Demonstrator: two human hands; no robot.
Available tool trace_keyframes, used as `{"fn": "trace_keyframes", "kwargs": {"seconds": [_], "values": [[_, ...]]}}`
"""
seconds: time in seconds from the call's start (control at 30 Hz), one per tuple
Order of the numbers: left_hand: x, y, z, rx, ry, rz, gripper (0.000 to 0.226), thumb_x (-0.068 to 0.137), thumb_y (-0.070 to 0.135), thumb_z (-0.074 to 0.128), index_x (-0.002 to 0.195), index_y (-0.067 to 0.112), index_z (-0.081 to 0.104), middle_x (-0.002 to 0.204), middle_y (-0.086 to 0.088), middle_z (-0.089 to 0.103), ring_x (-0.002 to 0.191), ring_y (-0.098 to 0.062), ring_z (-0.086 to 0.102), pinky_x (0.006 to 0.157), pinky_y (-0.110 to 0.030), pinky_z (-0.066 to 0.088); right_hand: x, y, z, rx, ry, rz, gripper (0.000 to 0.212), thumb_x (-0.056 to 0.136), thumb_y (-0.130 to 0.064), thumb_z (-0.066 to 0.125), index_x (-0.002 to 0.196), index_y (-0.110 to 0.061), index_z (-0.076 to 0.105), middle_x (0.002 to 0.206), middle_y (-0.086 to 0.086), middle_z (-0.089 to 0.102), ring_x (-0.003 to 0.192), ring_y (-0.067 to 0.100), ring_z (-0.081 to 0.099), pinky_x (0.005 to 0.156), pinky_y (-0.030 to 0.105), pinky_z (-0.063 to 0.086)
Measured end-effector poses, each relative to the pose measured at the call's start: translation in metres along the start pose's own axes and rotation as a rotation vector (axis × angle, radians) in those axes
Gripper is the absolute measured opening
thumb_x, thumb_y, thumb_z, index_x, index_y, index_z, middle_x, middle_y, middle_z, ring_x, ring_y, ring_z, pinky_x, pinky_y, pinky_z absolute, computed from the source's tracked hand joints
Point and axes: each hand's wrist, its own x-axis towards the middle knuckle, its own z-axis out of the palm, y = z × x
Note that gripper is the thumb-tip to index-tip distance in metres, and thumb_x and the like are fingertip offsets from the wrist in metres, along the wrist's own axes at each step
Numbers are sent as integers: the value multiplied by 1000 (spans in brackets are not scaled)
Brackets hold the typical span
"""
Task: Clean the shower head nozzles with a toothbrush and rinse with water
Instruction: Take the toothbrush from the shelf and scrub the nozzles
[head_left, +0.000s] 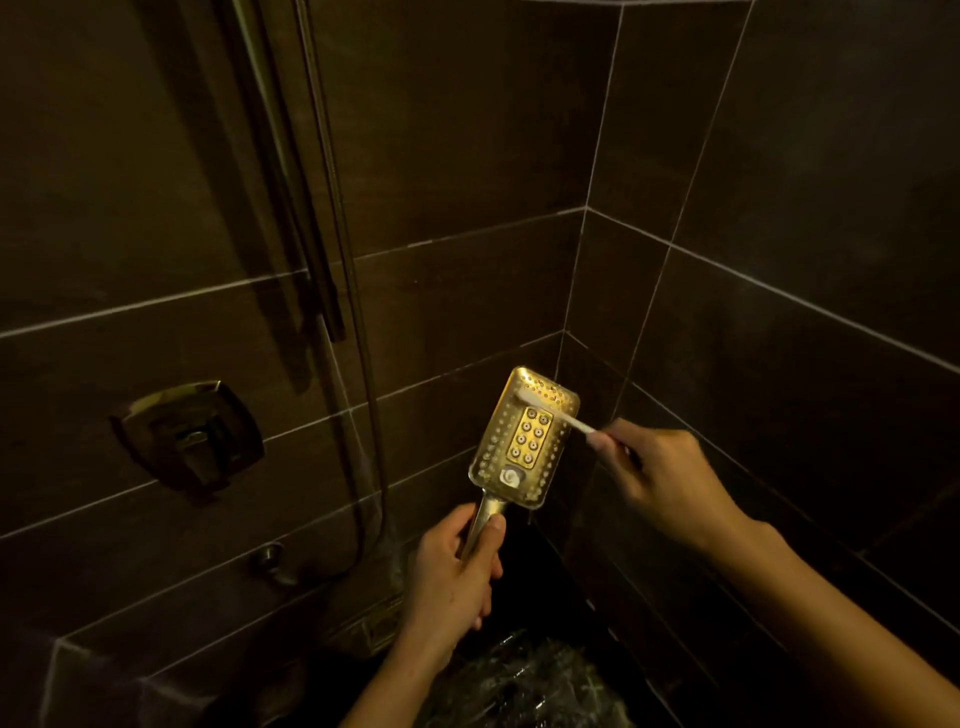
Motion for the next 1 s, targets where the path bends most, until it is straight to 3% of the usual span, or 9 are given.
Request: {"fn": "trace_keyframes", "kwargs": {"seconds": [0.1,0.27,0.4,0.53,0.57,0.7,0.83,0.87,1.0], "values": [[-2,0,0,18,1,2,13,95,39,58,105,34,65,64,1,61,42,-12,47,36,-22,35,-8,-12,11,20,-243,-176,17,104,-36,48,95,-31,62,70,-14,57,62,7,59,53,16,45],[-4,2,0,20,1,-12,13,94,39,58,106,36,63,67,-1,61,42,-11,47,36,-22,36,2,-4,-3,1,28,7,16,103,-35,49,95,-33,63,65,-11,58,62,10,61,47,16,41],[-5,1,1,49,16,3,8,95,38,59,101,37,64,66,0,61,41,-10,48,36,-22,36,-8,-18,8,27,-278,-200,23,104,-39,46,99,-28,65,73,-9,62,65,8,62,56,22,49],[-7,1,1,31,15,19,9,95,37,59,99,33,66,63,0,59,41,-12,47,35,-21,35,0,-4,-6,-11,44,24,17,101,-41,45,93,-36,59,65,-7,59,63,11,61,47,20,45],[-8,0,1,27,14,18,9,95,37,59,98,32,66,63,0,59,40,-13,47,35,-21,34,0,-3,-8,-19,52,16,17,100,-40,45,93,-35,59,64,-7,58,63,12,61,47,20,45],[-10,0,1,33,21,20,9,95,38,59,98,34,66,62,0,59,41,-13,47,35,-21,35,-11,-16,1,17,-272,-211,25,103,-39,45,97,-25,65,70,-11,59,63,7,60,53,18,46],[-10,0,2,13,13,19,8,94,38,60,97,36,66,62,1,59,41,-14,47,36,-22,35,-2,-3,-13,9,50,48,18,102,-38,47,89,-37,58,63,-7,59,60,12,61,45,18,43],[-10,-1,2,5,10,16,7,94,38,60,97,36,66,62,0,59,41,-14,47,36,-22,35,-3,-2,-14,0,65,36,18,103,-35,48,88,-39,56,63,-8,58,59,12,61,45,17,43],[-13,1,1,-16,-7,15,9,95,37,60,95,31,67,63,-1,59,40,-14,46,36,-21,34,-15,-18,-2,-4,-278,-221,16,104,-32,49,93,-31,60,68,-10,57,59,7,57,52,19,44]]}}
